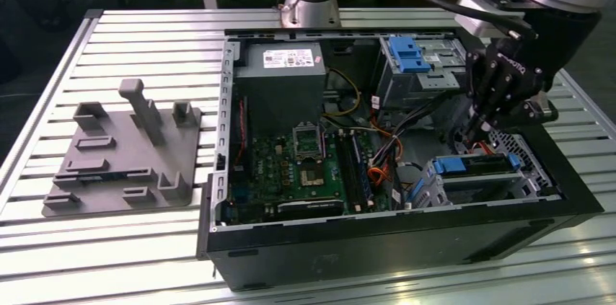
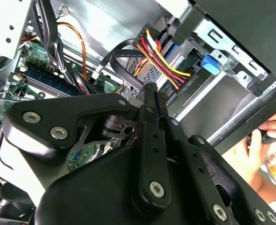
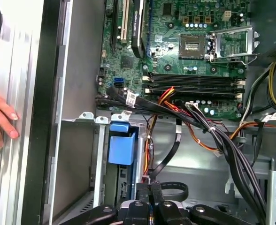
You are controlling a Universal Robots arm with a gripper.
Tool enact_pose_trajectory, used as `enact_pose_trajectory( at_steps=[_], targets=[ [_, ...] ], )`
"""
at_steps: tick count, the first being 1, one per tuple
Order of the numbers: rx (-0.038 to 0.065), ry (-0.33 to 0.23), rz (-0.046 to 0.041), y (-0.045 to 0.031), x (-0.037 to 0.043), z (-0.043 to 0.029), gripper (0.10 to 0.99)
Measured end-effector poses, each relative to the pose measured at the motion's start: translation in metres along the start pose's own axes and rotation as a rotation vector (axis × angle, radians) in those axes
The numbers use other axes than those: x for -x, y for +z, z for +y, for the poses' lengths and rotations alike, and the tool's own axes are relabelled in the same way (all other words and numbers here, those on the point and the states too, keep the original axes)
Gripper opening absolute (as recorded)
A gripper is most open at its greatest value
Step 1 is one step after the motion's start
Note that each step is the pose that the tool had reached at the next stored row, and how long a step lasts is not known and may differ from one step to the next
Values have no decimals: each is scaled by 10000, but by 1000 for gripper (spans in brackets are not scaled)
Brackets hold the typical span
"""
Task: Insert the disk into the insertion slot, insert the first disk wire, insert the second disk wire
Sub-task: 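Insert the second disk wire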
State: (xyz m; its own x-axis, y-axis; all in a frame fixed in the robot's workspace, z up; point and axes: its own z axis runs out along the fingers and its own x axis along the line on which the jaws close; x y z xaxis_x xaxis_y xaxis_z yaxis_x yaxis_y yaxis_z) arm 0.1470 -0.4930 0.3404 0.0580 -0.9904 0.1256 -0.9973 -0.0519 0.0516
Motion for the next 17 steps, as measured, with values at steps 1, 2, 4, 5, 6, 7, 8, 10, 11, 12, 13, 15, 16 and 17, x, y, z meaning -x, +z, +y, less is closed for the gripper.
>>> enact_pose_trajectory(
  at_steps=[1,2,4,5,6,7,8,10,11,12,13,15,16,17],
  targets=[
    [-2,-1,-34,1,-14,1,145],
    [-4,-3,-76,2,-27,1,145],
    [-10,-7,-179,4,-53,3,145],
    [-13,-10,-235,6,-67,4,145],
    [-17,-12,-292,7,-80,4,145],
    [-20,-15,-350,8,-93,5,145],
    [-23,-18,-408,9,-105,6,145],
    [-27,-19,-471,11,-135,7,145],
    [-27,-15,-483,12,-150,8,145],
    [-27,-6,-490,13,-166,9,145],
    [-27,4,-495,15,-182,10,145],
    [-24,29,-504,19,-215,12,145],
    [-23,43,-508,22,-232,12,145],
    [-21,58,-512,23,-248,13,145]
  ],
)
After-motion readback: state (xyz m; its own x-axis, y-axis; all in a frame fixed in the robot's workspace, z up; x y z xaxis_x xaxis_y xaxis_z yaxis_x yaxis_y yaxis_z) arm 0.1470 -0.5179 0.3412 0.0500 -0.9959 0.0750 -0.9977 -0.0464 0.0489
